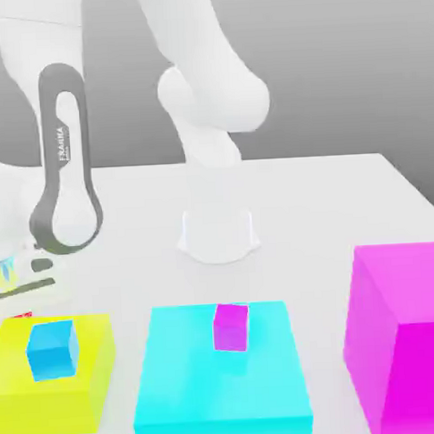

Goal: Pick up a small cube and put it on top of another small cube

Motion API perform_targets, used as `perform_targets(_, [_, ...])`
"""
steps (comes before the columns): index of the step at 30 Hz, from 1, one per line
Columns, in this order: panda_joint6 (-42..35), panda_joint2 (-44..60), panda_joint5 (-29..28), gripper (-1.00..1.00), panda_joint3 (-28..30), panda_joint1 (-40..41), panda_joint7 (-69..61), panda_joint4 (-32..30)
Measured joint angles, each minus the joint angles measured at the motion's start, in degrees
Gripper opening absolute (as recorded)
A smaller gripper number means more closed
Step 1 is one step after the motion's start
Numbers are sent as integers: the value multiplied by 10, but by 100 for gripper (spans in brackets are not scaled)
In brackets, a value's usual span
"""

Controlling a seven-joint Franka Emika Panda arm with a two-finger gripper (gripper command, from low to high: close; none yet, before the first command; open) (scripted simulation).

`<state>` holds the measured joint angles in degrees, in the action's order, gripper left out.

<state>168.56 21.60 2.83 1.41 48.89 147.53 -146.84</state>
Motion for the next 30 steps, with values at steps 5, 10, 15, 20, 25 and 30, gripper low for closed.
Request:
perform_targets(5, [-73, -91, -12, -100, 8, -5, 9, -18])
perform_targets(10, [-139, -165, -19, -100, -14, -23, -39, 15])
perform_targets(15, [-198, -254, 7, -100, -66, -136, -96, -12])
perform_targets(20, [-253, -340, 42, -100, -120, -227, -156, -49])
perform_targets(25, [-295, -414, 75, -100, -178, -327, -205, -93])
perform_targets(30, [-219, -352, 46, -100, -209, -323, -172, -128])
